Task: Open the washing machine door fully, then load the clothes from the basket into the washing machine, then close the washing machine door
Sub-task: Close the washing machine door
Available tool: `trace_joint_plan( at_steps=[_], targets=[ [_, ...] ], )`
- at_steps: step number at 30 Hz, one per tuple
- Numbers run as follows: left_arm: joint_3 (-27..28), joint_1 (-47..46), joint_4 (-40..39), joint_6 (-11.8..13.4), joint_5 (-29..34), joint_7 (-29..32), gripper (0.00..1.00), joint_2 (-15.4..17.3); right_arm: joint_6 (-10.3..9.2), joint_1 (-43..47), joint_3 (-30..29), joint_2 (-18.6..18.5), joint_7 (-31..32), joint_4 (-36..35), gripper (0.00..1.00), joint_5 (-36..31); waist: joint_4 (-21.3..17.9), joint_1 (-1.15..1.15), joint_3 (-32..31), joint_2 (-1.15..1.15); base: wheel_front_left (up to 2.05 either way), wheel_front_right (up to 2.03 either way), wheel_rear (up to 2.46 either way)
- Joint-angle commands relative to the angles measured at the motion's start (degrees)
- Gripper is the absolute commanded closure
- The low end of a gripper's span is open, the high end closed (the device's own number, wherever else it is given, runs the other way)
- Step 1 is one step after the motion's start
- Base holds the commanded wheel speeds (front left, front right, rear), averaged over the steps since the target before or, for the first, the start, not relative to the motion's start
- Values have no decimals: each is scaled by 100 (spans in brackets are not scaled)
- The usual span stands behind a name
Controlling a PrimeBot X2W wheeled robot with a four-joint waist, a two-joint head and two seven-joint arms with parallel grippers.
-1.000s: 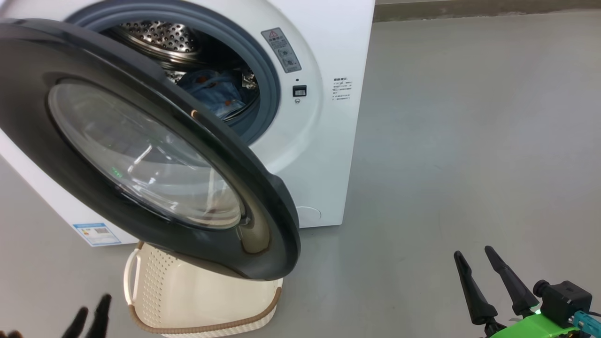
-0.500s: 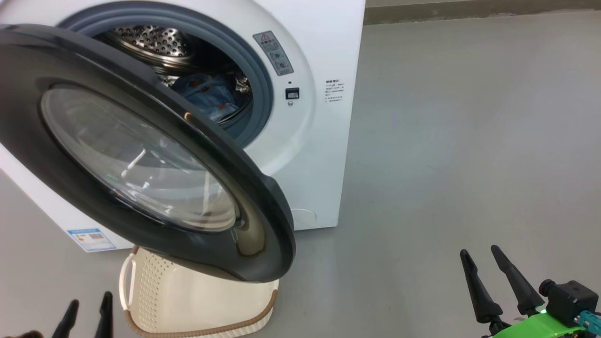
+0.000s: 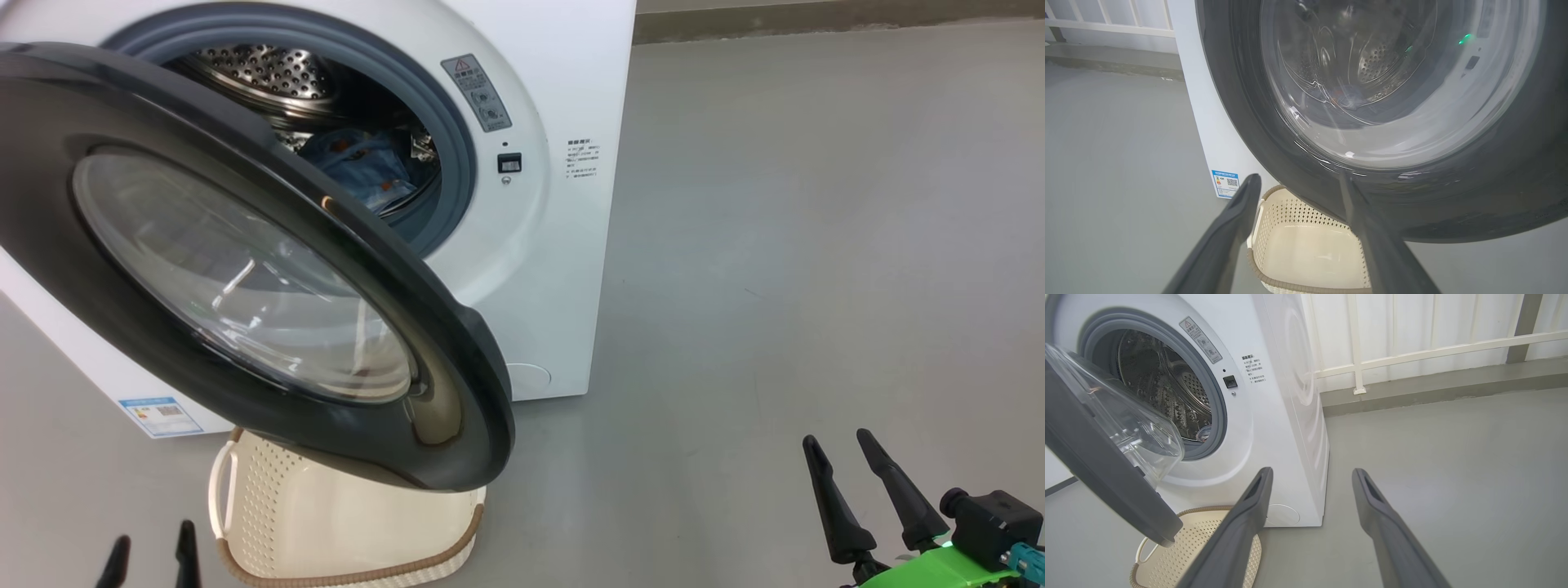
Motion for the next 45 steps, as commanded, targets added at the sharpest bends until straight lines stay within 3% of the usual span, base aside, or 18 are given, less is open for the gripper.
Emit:
trace_joint_plan(
  at_steps=[1, 15, 16, 17, 20, 36, 45],
  targets=[
    [217, -71, -146, -15, 99, -77, 0, 62, 9, 47, 96, -74, -28, -119, 0, 70, 2, 0, 0, 0, 0, 0, 0],
    [238, -32, -98, -15, 224, -77, 0, -48, 9, 32, 152, -51, -28, -120, 0, 64, 9, 0, -11, 0, 0, 0, 0],
    [235, -29, -105, -15, 227, -77, 0, -46, 9, 26, 165, -47, -28, -124, 11, 62, 9, 0, -10, 0, 0, 0, 0],
    [234, -28, -112, -15, 231, -77, 0, -46, 9, 15, 183, -43, -28, -128, 49, 67, 12, 0, -10, 0, 0, 0, 0],
    [240, -33, -134, -15, 230, -77, 0, -59, 9, -39, 209, 10, -28, -160, 100, 134, 32, 0, 3, 0, 0, 0, 0],
    [239, -102, -430, -15, 263, -78, 0, -331, 9, -1024, 617, 254, -28, -1035, 100, 485, 421, 0, 24, 0, 0, 0, 0],
    [177, -135, -510, -15, 262, -78, 0, -424, 9, -1684, 1412, 293, -28, -2094, 100, 412, 696, 0, -5, 0, 0, 0, 0]
  ],
)
